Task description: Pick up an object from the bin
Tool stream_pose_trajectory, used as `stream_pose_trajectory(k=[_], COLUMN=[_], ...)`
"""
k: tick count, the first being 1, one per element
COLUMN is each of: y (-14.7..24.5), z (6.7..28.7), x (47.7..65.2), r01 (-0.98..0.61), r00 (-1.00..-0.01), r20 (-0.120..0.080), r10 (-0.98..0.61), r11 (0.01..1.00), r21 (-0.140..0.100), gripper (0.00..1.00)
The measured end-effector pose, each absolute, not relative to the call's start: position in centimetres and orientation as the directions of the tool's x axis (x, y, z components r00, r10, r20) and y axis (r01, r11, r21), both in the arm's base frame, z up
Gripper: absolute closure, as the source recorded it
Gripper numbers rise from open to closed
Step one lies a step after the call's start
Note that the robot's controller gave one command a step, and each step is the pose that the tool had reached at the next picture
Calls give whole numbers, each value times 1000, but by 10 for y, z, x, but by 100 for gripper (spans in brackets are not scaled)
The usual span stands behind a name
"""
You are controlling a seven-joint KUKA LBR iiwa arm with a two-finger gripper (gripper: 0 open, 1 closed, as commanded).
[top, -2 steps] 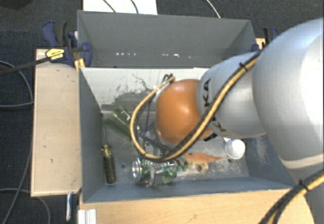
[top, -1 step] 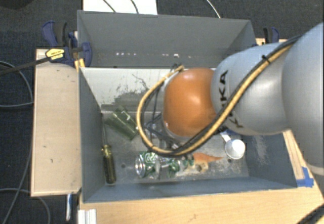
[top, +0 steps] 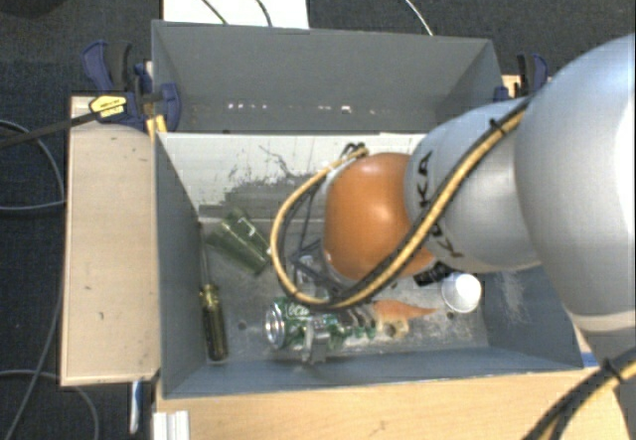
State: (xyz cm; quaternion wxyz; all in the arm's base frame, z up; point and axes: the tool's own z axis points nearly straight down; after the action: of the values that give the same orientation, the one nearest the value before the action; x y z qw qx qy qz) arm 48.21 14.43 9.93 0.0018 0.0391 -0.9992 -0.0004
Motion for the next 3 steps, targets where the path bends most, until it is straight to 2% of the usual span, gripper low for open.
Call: stream_pose_trajectory(k=[1, 2, 3], y=[146, 134, 132], z=[70, 72, 72], x=[498, 490, 489], r01=[-199, -94, -84], r00=[-980, -996, -996], r20=[-6, 2, 3], r10=[-199, -94, -84], r11=[980, 996, 997], r21=[2, 4, 3], gripper=[0, 100, 100])
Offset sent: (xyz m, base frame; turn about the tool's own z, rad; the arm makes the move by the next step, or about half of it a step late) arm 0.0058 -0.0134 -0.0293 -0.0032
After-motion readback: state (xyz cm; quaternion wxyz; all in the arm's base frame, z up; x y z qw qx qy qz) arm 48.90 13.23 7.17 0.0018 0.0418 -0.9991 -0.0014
